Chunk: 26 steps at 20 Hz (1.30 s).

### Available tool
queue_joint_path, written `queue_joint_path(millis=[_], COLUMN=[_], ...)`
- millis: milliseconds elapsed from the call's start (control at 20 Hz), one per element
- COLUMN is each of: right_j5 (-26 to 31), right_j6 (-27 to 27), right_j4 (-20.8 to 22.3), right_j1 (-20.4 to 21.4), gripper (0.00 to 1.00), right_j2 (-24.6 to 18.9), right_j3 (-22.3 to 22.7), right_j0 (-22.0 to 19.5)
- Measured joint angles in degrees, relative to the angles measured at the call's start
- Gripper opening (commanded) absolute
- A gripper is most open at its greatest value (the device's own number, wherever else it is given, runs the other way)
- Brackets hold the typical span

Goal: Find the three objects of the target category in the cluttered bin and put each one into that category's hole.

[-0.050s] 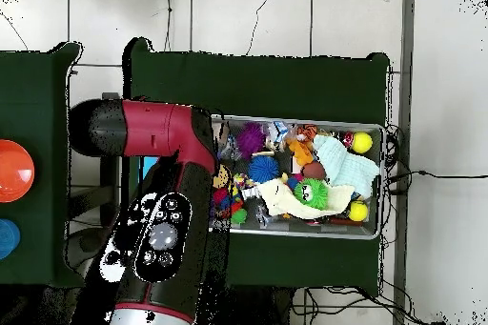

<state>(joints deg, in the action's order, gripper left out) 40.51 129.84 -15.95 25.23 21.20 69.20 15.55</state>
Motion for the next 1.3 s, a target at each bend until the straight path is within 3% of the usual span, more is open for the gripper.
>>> queue_joint_path(millis=[300, 800, 950, 1300], right_j5=[-2.59, -2.33, 0.49, 12.87], right_j6=[0.0, 0.0, 0.0, 0.0], right_j4=[0.56, 0.57, 0.6, 3.81], right_j1=[-0.23, -0.24, 0.22, 4.35], gripper=[1.0, 1.0, 1.0, 1.0], right_j2=[-0.01, 0.16, 1.11, 3.04], right_j3=[0.0, -0.02, -0.35, -2.1], right_j0=[-0.03, -0.22, 0.26, 0.7])
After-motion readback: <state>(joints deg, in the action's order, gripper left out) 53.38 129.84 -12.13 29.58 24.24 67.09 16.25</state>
